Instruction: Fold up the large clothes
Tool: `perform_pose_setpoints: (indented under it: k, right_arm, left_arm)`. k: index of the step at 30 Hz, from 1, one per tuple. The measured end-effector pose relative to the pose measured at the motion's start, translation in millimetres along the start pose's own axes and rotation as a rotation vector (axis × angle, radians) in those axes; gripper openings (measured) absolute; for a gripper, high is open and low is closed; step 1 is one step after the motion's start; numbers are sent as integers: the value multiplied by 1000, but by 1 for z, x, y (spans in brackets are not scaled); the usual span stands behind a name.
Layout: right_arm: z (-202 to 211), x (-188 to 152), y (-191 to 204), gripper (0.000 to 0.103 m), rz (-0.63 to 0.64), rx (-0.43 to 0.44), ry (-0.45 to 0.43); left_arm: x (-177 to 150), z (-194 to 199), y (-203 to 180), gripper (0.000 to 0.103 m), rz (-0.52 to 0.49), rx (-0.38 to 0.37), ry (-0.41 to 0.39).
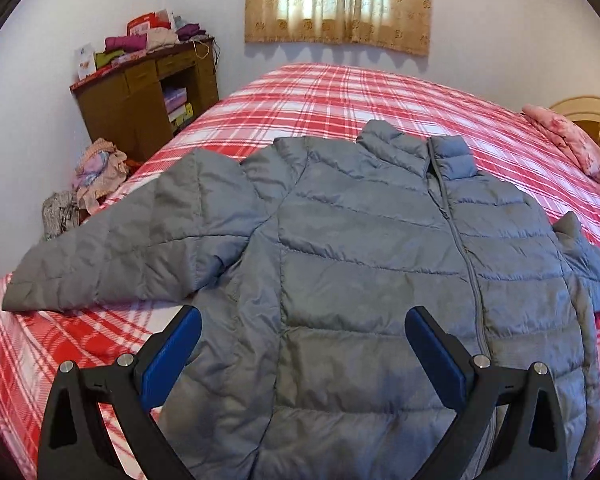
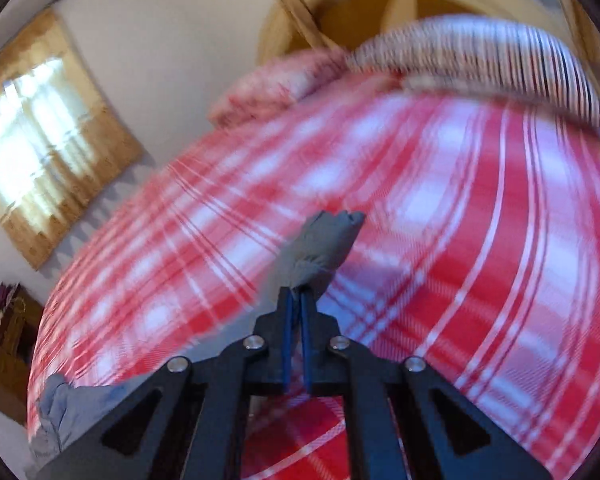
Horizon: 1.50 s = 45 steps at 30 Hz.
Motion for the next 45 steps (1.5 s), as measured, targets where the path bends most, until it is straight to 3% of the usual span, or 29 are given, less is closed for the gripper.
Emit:
perform_pose_setpoints:
  k: [5,10,16,22,26,30,31,32,33,34,40,45]
  right_arm:
    - [71,4,71,7,192,110,-91]
    - [138,-36,175,7,372,288,-150]
    - [212,-135,307,6,580,553,-130]
    - [224,-253,380,6,705,683,-30]
    - [213,-304,404,6,753,731,54]
    - [198,-308,399,10,760,669,37]
    - [189,-302,394,31,772,623,12]
    - [182,-296,388,72,772,591,-2]
    - [173,-288,381,91,761,564,-8]
    - [159,-275,368,102,738,535,-10]
    - [71,-221,303,98,737,277,106]
    - [16,-233,299,96,783,177,211]
  left_arm:
    - [-11,15,7,102,24,-18,-1]
    - [-20,36,25,102,45,5,-15]
    - [-22,59,54,102,79,34,-60]
    - [-22,72,80,102,110,42,-97]
    - [-22,71,94,102,110,70,-95]
    - [-23,69,99,102,78,97,-102]
    - [-23,67,100,102,72,96,-101]
    - [-24,64,100,102,66,94,-96]
    - [-25,61,100,102,64,92,-91]
    - [-26,57,100,102,65,87,-83]
    - [-31,32,97,102,90,67,-51]
    - [-36,22,90,102,132,36,-14]
Point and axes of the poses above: each gripper's, at about its wrist camera, not at the fingertips, and z roughly against the way its jaws point, y to its left, x to its top, the point moved 4 cm from there along -z, roughly the way its jaws point, and after that the axes turned 11 degrees about -x, right-handed, at the moved point
